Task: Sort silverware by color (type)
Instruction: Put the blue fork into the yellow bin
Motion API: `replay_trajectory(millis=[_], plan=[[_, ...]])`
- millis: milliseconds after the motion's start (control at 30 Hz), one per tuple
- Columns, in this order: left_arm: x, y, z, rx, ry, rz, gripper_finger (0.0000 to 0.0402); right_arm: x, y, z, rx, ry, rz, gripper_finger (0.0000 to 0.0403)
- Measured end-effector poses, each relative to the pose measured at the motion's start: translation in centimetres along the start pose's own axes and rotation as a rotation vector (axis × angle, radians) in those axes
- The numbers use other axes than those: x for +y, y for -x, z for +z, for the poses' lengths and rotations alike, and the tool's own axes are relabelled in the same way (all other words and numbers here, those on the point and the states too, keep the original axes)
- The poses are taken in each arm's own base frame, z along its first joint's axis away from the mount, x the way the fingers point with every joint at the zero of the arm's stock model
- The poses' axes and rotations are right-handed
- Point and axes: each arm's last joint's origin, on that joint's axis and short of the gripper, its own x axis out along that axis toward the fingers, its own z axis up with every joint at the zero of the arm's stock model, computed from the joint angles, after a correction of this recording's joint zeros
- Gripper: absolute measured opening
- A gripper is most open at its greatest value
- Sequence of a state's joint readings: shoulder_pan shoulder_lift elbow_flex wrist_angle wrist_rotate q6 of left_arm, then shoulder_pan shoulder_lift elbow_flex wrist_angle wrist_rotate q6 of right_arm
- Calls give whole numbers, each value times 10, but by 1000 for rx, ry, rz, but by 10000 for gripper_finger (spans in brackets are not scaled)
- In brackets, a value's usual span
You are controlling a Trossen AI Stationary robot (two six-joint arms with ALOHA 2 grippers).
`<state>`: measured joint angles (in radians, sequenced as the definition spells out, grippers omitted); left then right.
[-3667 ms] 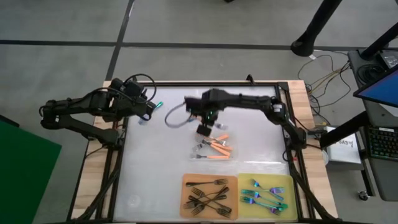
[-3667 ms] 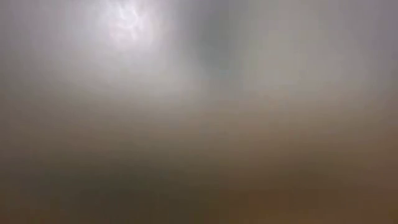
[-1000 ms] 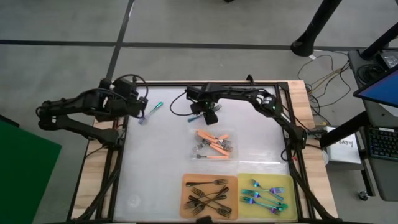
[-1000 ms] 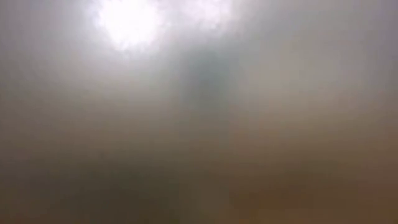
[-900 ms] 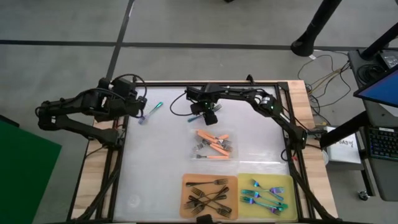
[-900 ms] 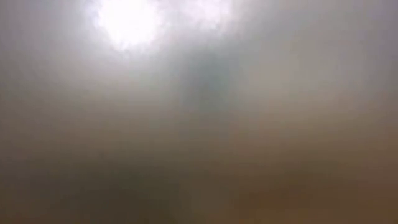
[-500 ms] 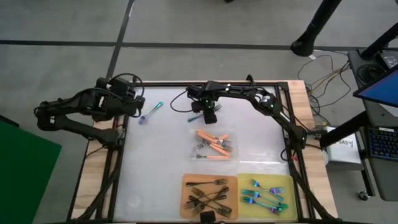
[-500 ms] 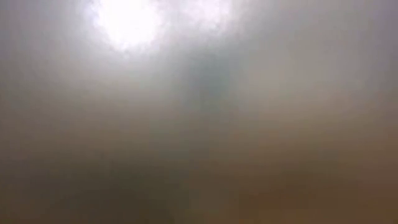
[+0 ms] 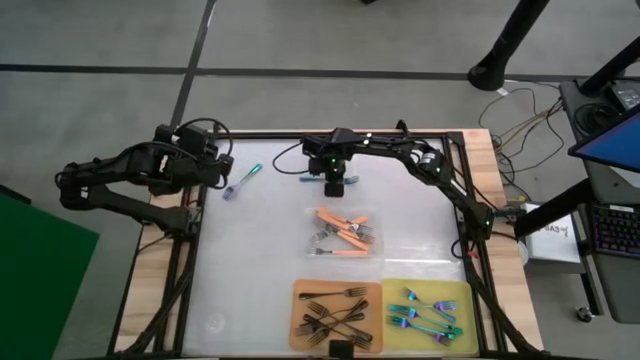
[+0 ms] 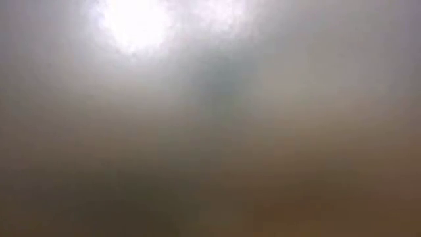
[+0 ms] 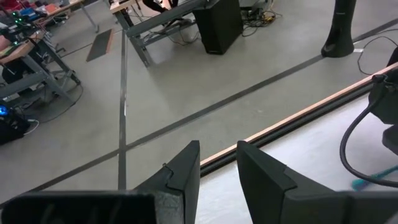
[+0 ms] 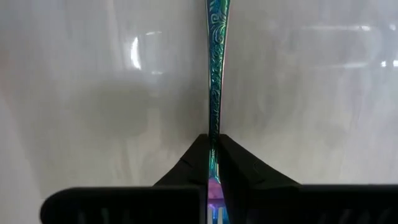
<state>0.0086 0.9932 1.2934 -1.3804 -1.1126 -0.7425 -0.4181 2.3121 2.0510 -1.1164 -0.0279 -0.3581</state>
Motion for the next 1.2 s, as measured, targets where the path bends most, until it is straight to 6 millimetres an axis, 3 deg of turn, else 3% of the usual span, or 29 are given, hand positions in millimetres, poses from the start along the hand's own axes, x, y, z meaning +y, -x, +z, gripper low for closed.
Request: replay_trajectory(millis=[267, 600, 867, 1033, 1200], plan=[[0, 0, 0, 2, 6, -2, 89, 2, 38, -6, -35, -93, -13, 10], [1, 0, 0, 4, 3, -1, 89, 24, 81, -39, 157, -256, 119, 9], [1, 0, -1, 20, -2, -15, 89, 71, 125, -63, 126, -255, 117, 9], [-1, 0, -1, 27, -2, -20, 89, 113, 154, -96, 41, -295, 110, 9], [-2, -1, -1, 28, -4, -19, 89, 160, 167, -127, -87, -411, 133, 9]])
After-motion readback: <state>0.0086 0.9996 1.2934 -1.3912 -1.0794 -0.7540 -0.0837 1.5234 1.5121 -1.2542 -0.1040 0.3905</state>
